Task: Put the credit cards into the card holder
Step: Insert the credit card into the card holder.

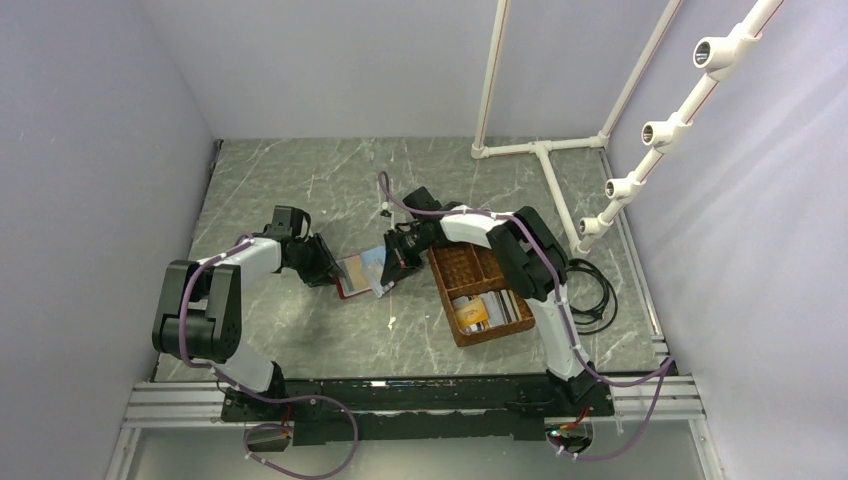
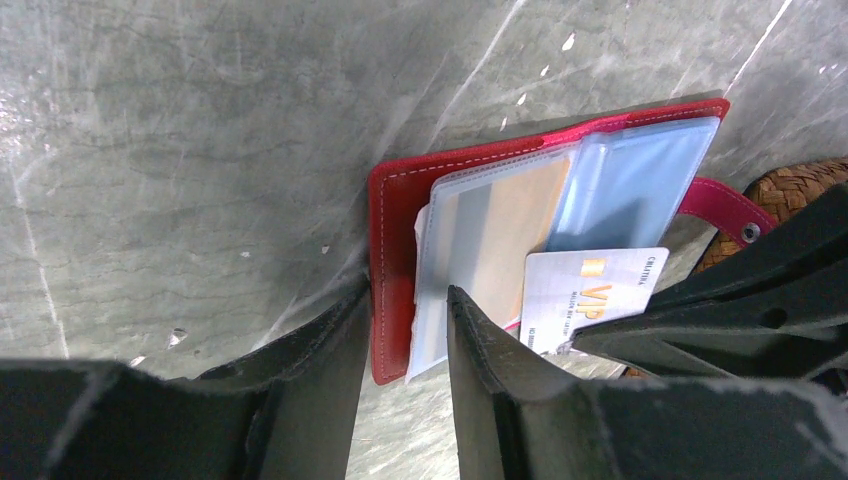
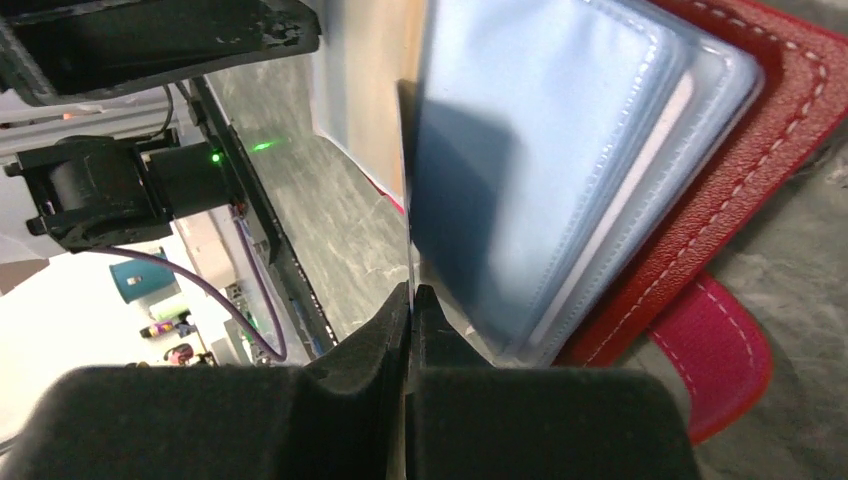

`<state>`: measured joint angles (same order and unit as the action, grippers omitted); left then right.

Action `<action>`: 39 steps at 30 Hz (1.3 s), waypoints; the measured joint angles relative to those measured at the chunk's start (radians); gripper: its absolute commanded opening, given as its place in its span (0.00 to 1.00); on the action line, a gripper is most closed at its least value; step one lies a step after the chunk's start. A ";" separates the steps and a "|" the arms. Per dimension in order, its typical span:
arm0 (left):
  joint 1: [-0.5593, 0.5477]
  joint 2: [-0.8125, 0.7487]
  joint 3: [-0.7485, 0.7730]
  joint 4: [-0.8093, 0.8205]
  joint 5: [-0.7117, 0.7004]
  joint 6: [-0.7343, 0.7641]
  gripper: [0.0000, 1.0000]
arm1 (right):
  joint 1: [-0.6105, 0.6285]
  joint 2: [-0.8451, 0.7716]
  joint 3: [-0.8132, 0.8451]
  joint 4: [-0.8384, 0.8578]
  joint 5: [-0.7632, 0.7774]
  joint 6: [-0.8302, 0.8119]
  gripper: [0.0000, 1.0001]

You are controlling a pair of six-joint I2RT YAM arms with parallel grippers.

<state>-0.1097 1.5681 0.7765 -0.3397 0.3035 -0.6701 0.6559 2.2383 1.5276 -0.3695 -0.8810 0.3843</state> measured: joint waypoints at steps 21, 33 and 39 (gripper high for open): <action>0.000 0.007 -0.003 0.023 0.013 0.000 0.40 | -0.018 0.012 0.008 -0.031 0.008 0.016 0.00; 0.005 0.021 0.002 0.037 0.029 0.000 0.37 | -0.014 0.100 0.115 -0.043 -0.048 0.029 0.00; 0.005 0.029 0.007 0.038 0.032 0.001 0.37 | -0.014 0.123 0.155 -0.036 -0.061 0.038 0.00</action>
<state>-0.1051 1.5970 0.7834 -0.3016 0.3359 -0.6693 0.6422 2.3611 1.6829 -0.4053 -0.9417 0.4221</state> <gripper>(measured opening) 0.370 0.008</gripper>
